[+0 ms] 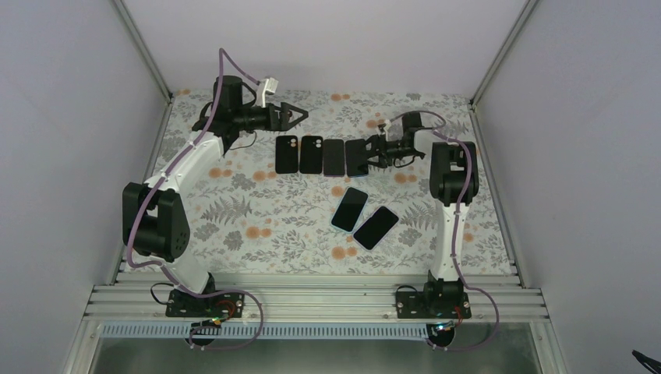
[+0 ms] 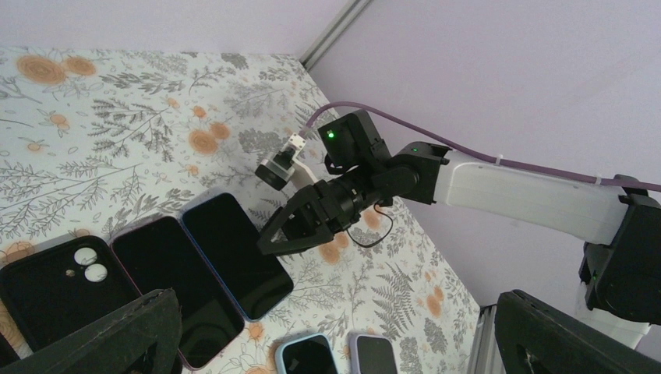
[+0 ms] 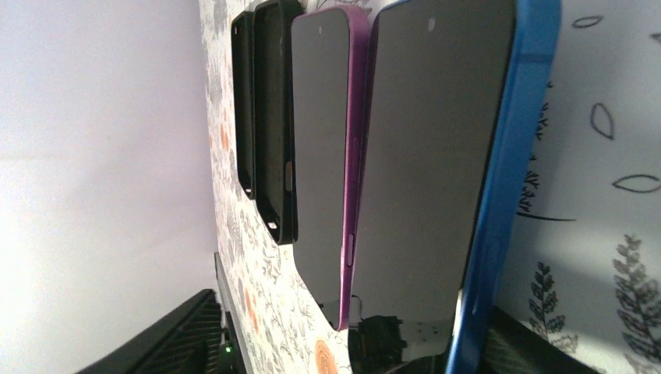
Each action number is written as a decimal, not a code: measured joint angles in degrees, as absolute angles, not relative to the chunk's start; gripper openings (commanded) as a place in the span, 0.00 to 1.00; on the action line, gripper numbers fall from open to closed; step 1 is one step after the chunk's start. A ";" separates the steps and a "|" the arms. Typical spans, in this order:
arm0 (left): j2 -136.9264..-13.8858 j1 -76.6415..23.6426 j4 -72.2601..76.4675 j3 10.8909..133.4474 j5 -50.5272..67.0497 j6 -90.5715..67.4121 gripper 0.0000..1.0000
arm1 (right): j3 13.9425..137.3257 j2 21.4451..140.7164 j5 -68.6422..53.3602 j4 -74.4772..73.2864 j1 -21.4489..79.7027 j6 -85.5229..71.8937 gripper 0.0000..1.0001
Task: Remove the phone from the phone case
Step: Place the phone at the center of the board, then pick up the phone at the center of the board.
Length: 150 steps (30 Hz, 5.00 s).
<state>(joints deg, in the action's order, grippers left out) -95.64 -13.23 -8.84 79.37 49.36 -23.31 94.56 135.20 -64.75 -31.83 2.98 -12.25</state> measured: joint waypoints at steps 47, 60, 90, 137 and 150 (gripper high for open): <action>-92.49 -18.00 -14.33 74.52 35.83 -14.50 1.00 | 74.94 110.63 -28.36 -31.73 8.56 17.32 0.97; -97.34 -39.13 -18.87 69.06 21.98 -6.98 1.00 | 74.41 101.06 -28.27 -30.41 8.05 13.78 1.00; -114.17 -53.87 -23.09 76.77 3.62 -3.90 1.00 | 74.41 98.19 -29.87 -28.10 3.22 8.71 0.99; -110.61 -51.46 -26.28 73.19 -5.85 -5.39 0.45 | 74.59 91.42 -39.40 -24.93 -1.65 1.65 0.99; -99.61 -50.74 -20.34 72.84 -9.87 -4.86 0.39 | 70.67 89.32 -49.19 -20.71 -1.65 -6.94 0.99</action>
